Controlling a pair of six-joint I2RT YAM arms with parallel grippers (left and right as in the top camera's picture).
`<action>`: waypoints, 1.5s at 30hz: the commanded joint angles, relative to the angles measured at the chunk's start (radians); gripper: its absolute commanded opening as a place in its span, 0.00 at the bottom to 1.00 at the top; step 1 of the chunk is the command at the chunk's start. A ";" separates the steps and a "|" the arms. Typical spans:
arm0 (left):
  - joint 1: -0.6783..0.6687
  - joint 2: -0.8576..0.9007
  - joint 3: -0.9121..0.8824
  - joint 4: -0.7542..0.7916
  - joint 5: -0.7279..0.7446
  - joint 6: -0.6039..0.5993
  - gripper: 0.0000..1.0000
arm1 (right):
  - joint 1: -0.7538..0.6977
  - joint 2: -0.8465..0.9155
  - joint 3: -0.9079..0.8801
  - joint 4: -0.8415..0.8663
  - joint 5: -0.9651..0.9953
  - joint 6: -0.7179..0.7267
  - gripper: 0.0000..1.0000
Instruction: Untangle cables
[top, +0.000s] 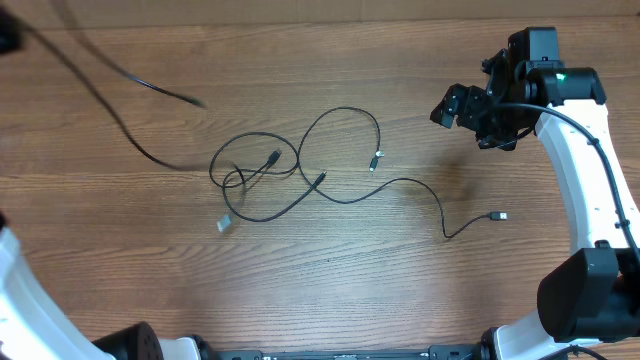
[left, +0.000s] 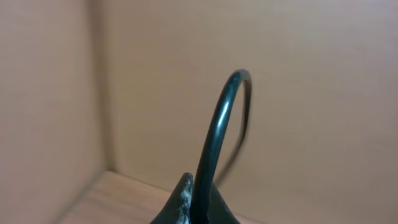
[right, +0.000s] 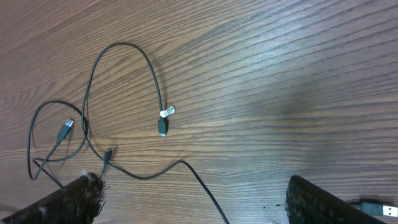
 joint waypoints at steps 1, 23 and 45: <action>0.163 0.023 0.003 0.026 0.089 -0.030 0.04 | 0.005 -0.026 0.030 -0.002 0.002 -0.016 0.93; 0.417 0.667 0.003 -0.172 0.042 -0.204 0.28 | 0.005 -0.026 0.030 -0.033 0.001 -0.016 0.96; 0.009 0.321 -0.003 -0.443 0.509 0.247 1.00 | 0.005 -0.026 0.030 -0.023 0.001 -0.016 0.96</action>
